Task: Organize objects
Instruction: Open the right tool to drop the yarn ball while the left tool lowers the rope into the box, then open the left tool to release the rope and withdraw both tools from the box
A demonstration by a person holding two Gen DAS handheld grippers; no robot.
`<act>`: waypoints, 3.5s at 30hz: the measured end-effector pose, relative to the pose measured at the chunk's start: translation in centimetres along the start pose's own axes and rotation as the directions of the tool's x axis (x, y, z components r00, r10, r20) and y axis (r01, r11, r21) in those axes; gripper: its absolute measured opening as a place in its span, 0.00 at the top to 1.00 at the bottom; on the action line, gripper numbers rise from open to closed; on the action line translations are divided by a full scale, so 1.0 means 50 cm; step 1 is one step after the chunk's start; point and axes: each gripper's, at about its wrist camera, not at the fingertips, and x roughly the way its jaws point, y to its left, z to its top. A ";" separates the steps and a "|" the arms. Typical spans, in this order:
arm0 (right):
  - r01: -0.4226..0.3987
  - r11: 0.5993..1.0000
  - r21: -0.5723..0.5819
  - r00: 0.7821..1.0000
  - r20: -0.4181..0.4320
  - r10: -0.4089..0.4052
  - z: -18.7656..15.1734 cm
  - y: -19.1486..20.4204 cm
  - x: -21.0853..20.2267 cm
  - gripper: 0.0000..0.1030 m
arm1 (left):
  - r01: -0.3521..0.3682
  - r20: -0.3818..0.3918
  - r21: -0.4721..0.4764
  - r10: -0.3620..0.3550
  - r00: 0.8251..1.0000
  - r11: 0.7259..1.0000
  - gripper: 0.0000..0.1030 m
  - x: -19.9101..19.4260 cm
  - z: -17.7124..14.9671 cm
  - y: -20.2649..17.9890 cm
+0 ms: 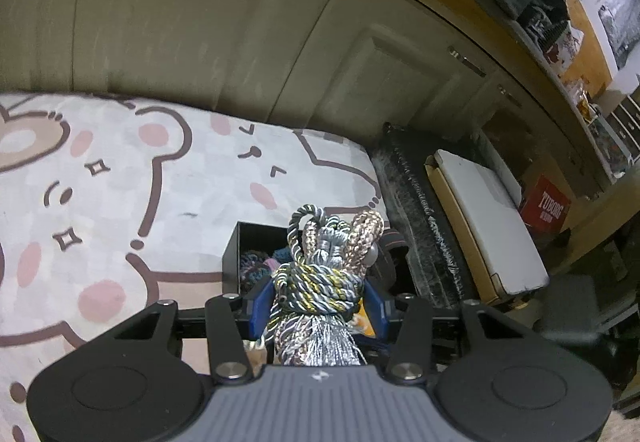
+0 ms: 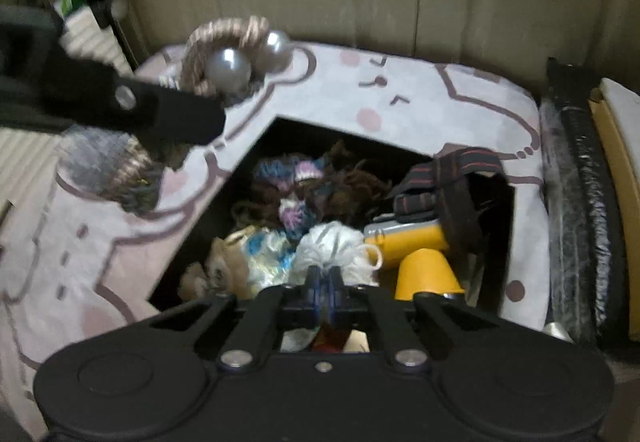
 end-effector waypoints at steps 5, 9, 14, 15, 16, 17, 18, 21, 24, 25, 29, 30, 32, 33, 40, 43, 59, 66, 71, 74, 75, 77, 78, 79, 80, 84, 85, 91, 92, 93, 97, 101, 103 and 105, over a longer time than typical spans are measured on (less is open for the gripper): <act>0.046 0.998 0.048 0.999 0.000 -0.046 0.005 -0.018 0.032 0.96 | -0.008 -0.015 -0.008 0.008 1.000 1.000 0.53 0.010 -0.005 0.002; 0.040 0.998 0.049 0.999 0.015 -0.040 0.003 -0.022 0.038 0.96 | -0.007 -0.031 -0.021 0.006 0.999 1.000 0.53 0.019 -0.010 0.003; -0.043 0.985 0.167 0.998 0.049 0.036 0.004 -0.062 -0.006 0.96 | 0.020 -0.048 -0.079 -0.024 0.999 0.997 0.53 0.030 -0.019 0.004; -0.066 0.980 0.190 0.996 0.072 0.053 0.003 -0.069 -0.021 0.95 | 0.025 -0.053 -0.095 -0.030 0.998 0.995 0.53 0.032 -0.022 0.003; -0.084 0.972 0.218 0.993 0.100 0.063 0.002 -0.079 -0.040 0.95 | 0.023 -0.058 -0.103 -0.029 0.998 0.994 0.53 0.037 -0.025 0.000; -0.089 0.967 0.240 0.991 0.119 0.062 -0.001 -0.085 -0.056 0.94 | 0.016 -0.065 -0.107 -0.023 0.998 0.994 0.53 0.041 -0.029 -0.004; -0.087 0.962 0.258 0.990 0.132 0.054 -0.002 -0.090 -0.069 0.94 | 0.011 -0.070 -0.110 -0.018 0.997 0.994 0.53 0.047 -0.033 -0.008; -0.076 0.953 0.293 0.987 0.156 0.031 -0.011 -0.103 -0.099 0.94 | 0.005 -0.096 -0.143 -0.019 0.995 0.990 0.53 0.067 -0.046 -0.016; -0.073 0.948 0.310 0.986 0.165 0.022 -0.018 -0.114 -0.109 0.94 | 0.009 -0.120 -0.180 -0.031 0.992 0.984 0.53 0.088 -0.060 -0.023; -0.072 0.946 0.316 0.986 0.165 0.020 -0.021 -0.119 -0.110 0.94 | 0.010 -0.128 -0.188 -0.035 0.991 0.982 0.52 0.094 -0.064 -0.026; -0.064 0.935 0.349 0.987 0.163 0.007 -0.031 -0.141 -0.112 0.94 | -0.015 -0.127 -0.158 -0.005 0.992 0.987 0.25 0.096 -0.064 -0.038; -0.065 0.931 0.360 0.986 0.165 0.005 -0.034 -0.145 -0.114 0.94 | -0.020 -0.117 -0.140 0.004 0.993 0.990 0.25 0.093 -0.061 -0.041; -0.069 0.925 0.373 0.986 0.167 0.006 -0.037 -0.153 -0.115 0.94 | -0.032 -0.104 -0.121 0.019 0.994 0.992 0.25 0.087 -0.056 -0.043; -0.073 0.925 0.374 0.986 0.168 0.010 -0.038 -0.154 -0.115 0.94 | -0.037 -0.101 -0.120 0.024 0.995 0.992 0.25 0.084 -0.055 -0.042; -0.077 0.934 0.350 0.988 0.154 0.023 -0.036 -0.138 -0.115 0.94 | -0.089 -0.090 -0.078 0.082 0.993 0.993 0.26 0.073 -0.050 -0.035; -0.080 0.930 0.358 0.985 0.172 0.019 -0.035 -0.134 -0.129 0.94 | -0.104 -0.076 -0.053 0.100 0.992 0.993 0.26 0.060 -0.046 -0.035; 0.060 0.945 0.321 0.976 0.181 -0.124 -0.048 -0.072 -0.220 0.65 | -0.252 -0.021 0.086 0.255 0.967 0.964 0.19 -0.026 -0.045 -0.058; 0.138 0.938 0.317 0.966 0.167 -0.199 -0.069 -0.053 -0.245 0.21 | -0.306 -0.003 0.133 0.309 0.951 0.943 0.02 -0.051 -0.058 -0.068; 0.154 0.928 0.338 0.961 0.165 -0.220 -0.085 -0.049 -0.269 0.10 | -0.321 -0.010 0.150 0.326 0.945 0.935 0.00 -0.072 -0.072 -0.071; 0.147 0.930 0.336 0.962 0.172 -0.214 -0.094 -0.038 -0.293 0.05 | -0.326 -0.003 0.163 0.331 0.944 0.931 0.00 -0.096 -0.082 -0.077; 0.150 0.931 0.334 0.960 0.174 -0.218 -0.096 -0.033 -0.304 0.05 | -0.330 0.003 0.169 0.334 0.943 0.929 0.00 -0.105 -0.086 -0.081; 0.151 0.932 0.330 0.958 0.184 -0.221 -0.100 -0.021 -0.326 0.05 | -0.340 0.018 0.181 0.342 0.939 0.923 0.00 -0.128 -0.093 -0.090; 0.149 0.933 0.327 0.956 0.192 -0.220 -0.102 -0.016 -0.339 0.05 | -0.338 0.026 0.188 0.340 0.940 0.922 0.00 -0.139 -0.095 -0.094; 0.147 0.935 0.323 0.955 0.199 -0.219 -0.104 -0.011 -0.353 0.05 | -0.334 0.035 0.193 0.334 0.942 0.923 0.00 -0.152 -0.097 -0.099; 0.147 0.936 0.320 0.954 0.204 -0.220 -0.106 -0.005 -0.367 0.04 | -0.332 0.043 0.198 0.330 0.943 0.922 0.00 -0.164 -0.099 -0.101; 0.161 0.937 0.310 0.948 0.215 -0.234 -0.119 0.016 -0.418 0.04 | -0.361 0.067 0.211 0.355 0.932 0.908 0.00 -0.209 -0.108 -0.110; 0.168 0.936 0.308 0.947 0.212 -0.240 -0.123 0.022 -0.430 0.04 | -0.364 0.075 0.214 0.357 0.931 0.906 0.00 -0.220 -0.111 -0.114; 0.182 0.941 0.287 0.942 0.224 -0.250 -0.147 0.055 -0.489 0.03 | -0.370 0.117 0.233 0.351 0.929 0.899 0.00 -0.290 -0.133 -0.128; 0.176 0.942 0.286 0.943 0.226 -0.245 -0.151 0.059 -0.497 0.03 | -0.377 0.120 0.240 0.358 0.926 0.894 0.00 -0.298 -0.137 -0.131; 0.172 0.943 0.286 0.943 0.229 -0.241 -0.155 0.064 -0.503 0.03 | -0.384 0.123 0.249 0.364 0.923 0.889 0.00 -0.305 -0.143 -0.134; 0.187 0.939 0.287 0.941 0.223 -0.256 -0.171 0.088 -0.522 0.03 | -0.392 0.137 0.281 0.368 0.920 0.876 0.00 -0.333 -0.170 -0.144; 0.201 0.937 0.286 0.941 0.208 -0.265 -0.189 0.109 -0.531 0.03 | -0.378 0.139 0.308 0.352 0.926 0.873 0.00 -0.353 -0.199 -0.149; 0.204 0.935 0.289 0.942 0.201 -0.268 -0.199 0.117 -0.536 0.03 | -0.371 0.131 0.313 0.348 0.928 0.874 0.00 -0.360 -0.209 -0.148; 0.207 0.934 0.291 0.941 0.203 -0.272 -0.209 0.125 -0.542 0.03 | -0.355 0.114 0.311 0.336 0.935 0.882 0.00 -0.365 -0.217 -0.144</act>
